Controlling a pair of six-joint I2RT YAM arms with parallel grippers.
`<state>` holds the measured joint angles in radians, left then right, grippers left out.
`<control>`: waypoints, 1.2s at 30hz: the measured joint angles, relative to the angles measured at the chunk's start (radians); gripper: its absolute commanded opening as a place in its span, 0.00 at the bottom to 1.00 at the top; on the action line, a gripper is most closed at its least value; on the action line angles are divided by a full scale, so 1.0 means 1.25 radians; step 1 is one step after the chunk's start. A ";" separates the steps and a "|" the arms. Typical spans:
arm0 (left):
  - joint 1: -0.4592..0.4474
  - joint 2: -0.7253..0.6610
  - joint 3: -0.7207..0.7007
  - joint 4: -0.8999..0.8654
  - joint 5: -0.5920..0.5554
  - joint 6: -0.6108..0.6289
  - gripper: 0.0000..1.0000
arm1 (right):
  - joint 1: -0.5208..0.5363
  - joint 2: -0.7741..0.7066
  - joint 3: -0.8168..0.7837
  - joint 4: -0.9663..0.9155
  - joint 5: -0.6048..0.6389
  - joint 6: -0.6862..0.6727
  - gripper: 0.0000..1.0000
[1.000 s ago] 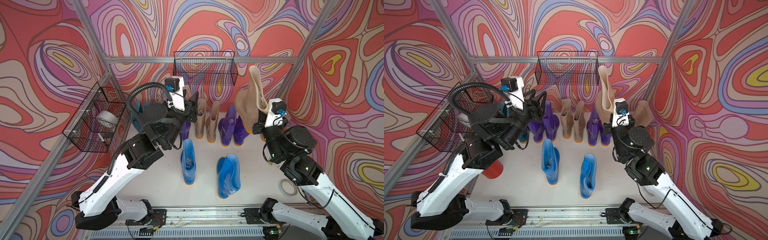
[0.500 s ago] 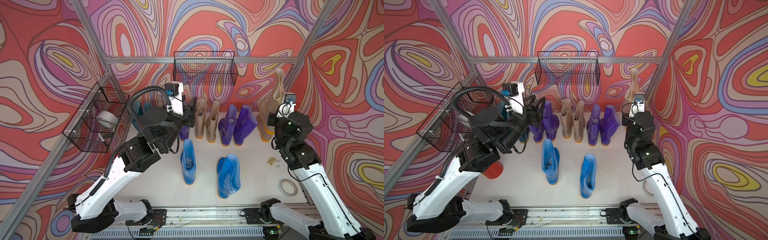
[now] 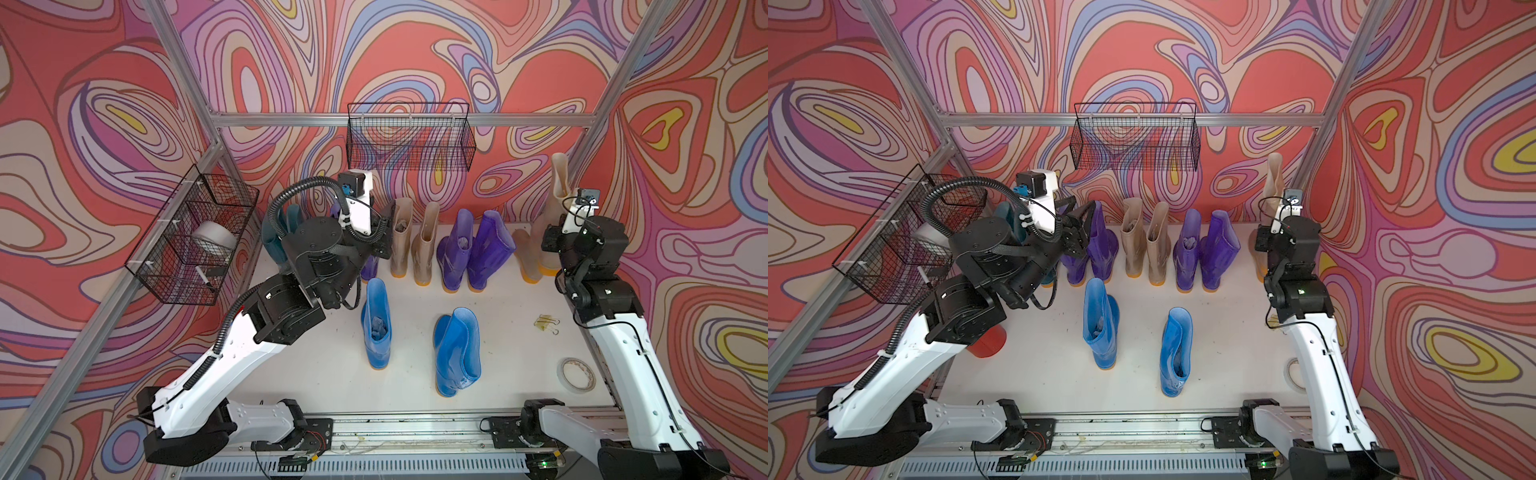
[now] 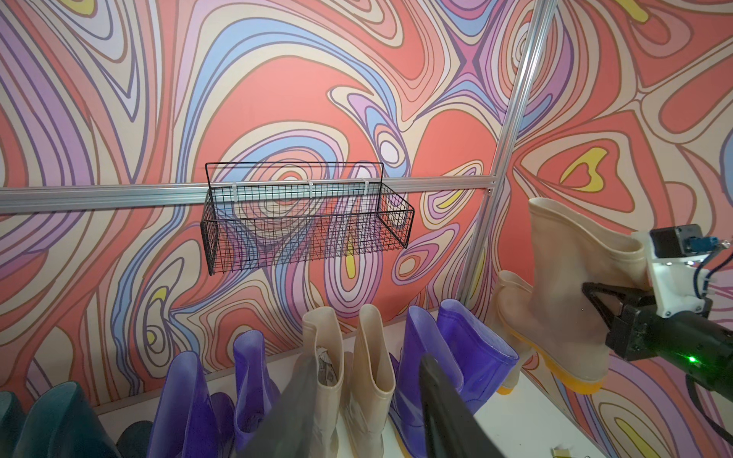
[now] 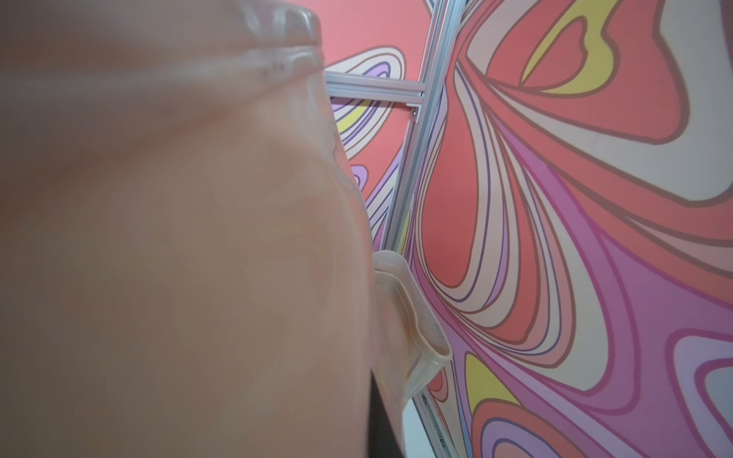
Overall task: Match and arrange rain boots in pairs
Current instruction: Pair a pair of rain boots at the center of the board.
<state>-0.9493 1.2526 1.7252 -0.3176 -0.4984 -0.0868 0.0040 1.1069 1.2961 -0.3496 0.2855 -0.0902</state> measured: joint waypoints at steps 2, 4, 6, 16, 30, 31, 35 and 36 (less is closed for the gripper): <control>0.000 0.000 -0.007 0.000 0.000 0.000 0.44 | -0.002 0.011 0.000 -0.008 -0.023 0.005 0.05; 0.000 0.000 -0.012 0.000 0.000 0.000 0.44 | -0.002 0.016 0.000 -0.014 -0.045 0.005 0.05; 0.000 0.003 -0.014 0.001 0.000 0.000 0.44 | -0.002 0.018 0.005 -0.020 -0.060 0.005 0.05; 0.000 0.005 -0.036 0.007 -0.004 0.006 0.44 | -0.008 0.070 0.039 -0.013 -0.085 0.005 0.04; 0.000 -0.006 -0.107 0.019 -0.017 0.010 0.44 | -0.093 0.134 -0.026 0.058 -0.153 0.042 0.04; 0.000 -0.008 -0.113 0.019 -0.018 0.010 0.44 | -0.100 0.140 -0.037 0.068 -0.161 0.045 0.04; 0.000 -0.014 -0.125 0.020 -0.019 0.009 0.43 | -0.115 0.171 -0.067 0.103 -0.186 0.056 0.04; 0.000 -0.018 -0.129 0.020 -0.019 0.009 0.43 | -0.117 0.181 -0.074 0.112 -0.191 0.058 0.04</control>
<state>-0.9493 1.2304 1.5642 -0.2928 -0.5224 -0.0750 -0.1429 1.3331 1.2041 -0.2096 0.0467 -0.0181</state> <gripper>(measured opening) 0.435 0.077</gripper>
